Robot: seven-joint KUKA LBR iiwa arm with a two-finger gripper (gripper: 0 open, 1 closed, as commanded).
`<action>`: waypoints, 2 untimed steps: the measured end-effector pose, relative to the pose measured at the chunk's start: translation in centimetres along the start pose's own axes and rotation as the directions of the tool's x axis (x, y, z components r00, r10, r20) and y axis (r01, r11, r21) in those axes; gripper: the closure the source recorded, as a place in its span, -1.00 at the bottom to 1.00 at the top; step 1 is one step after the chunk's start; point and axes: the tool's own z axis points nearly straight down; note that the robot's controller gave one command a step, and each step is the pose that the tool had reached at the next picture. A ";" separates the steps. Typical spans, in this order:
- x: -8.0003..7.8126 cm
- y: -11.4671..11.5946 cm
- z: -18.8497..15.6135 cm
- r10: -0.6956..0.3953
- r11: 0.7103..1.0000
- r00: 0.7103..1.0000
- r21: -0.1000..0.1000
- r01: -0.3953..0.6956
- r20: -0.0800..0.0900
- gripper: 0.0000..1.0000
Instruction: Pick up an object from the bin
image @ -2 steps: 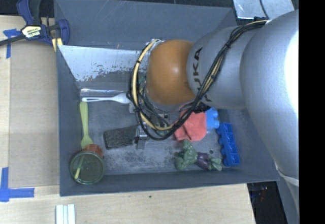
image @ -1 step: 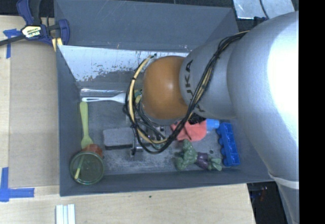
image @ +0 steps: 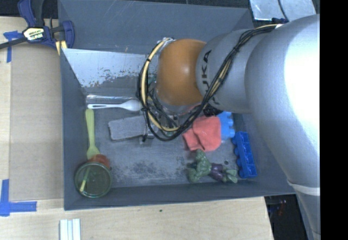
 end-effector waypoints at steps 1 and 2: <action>0.0 0.0 0.0 0.000 1.000 1.000 0.000 0.000 0.000 1.00; 0.1 0.0 -2.6 0.000 1.000 1.000 0.001 0.000 -0.003 1.00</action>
Offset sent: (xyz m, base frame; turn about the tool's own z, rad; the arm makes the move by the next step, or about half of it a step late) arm 0.0001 0.0002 0.0455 0.0001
